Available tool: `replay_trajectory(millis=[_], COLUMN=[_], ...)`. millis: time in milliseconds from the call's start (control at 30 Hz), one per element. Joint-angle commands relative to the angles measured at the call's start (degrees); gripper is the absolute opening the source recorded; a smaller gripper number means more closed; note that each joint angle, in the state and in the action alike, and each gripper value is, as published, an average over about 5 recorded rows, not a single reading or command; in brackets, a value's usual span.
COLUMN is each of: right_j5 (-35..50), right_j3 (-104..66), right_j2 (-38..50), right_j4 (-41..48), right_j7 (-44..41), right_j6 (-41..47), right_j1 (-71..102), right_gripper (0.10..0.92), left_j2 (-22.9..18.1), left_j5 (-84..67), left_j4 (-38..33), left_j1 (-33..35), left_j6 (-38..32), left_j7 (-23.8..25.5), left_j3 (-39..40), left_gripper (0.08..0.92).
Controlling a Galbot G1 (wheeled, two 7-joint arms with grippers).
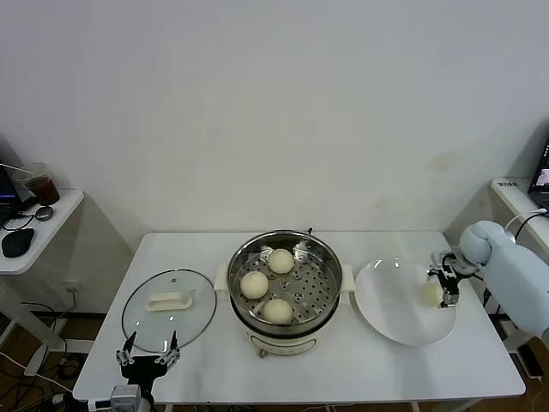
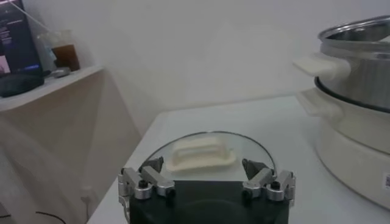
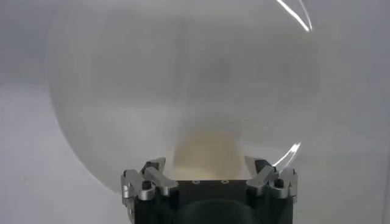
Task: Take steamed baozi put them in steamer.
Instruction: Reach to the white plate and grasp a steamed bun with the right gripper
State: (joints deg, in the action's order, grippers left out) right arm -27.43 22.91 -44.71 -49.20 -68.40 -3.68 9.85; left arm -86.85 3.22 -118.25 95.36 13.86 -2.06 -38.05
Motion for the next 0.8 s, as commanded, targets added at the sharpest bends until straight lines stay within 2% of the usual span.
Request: replay_trajectory(millis=[33, 400, 800], right_j5=[-1.90, -1.55, 2.39], right_j3=[-0.99, -1.13, 0.60], right_j2=[-1.10, -1.28, -0.67], right_j4=[1.84, 2.52, 1.83], right_j7=[0.95, 1.40, 0.89], right_j6=[-0.31, 0.35, 1.70], right_j1=[0.53, 0.50, -1.13], right_gripper=[0.823, 0.815, 0.597], left_j2=[0.02, 0.05, -0.02], left_j5=[0.02, 0.06, 0.36], left_j4=[0.07, 0.26, 0.36], left_j1=[-0.03, -0.11, -0.26], left_j6=[-0.02, -0.06, -0.05], left_j7=[-0.05, -0.09, -0.10], left_j3=[0.07, 0.29, 0.90], left_gripper=[0.823, 0.823, 0.823])
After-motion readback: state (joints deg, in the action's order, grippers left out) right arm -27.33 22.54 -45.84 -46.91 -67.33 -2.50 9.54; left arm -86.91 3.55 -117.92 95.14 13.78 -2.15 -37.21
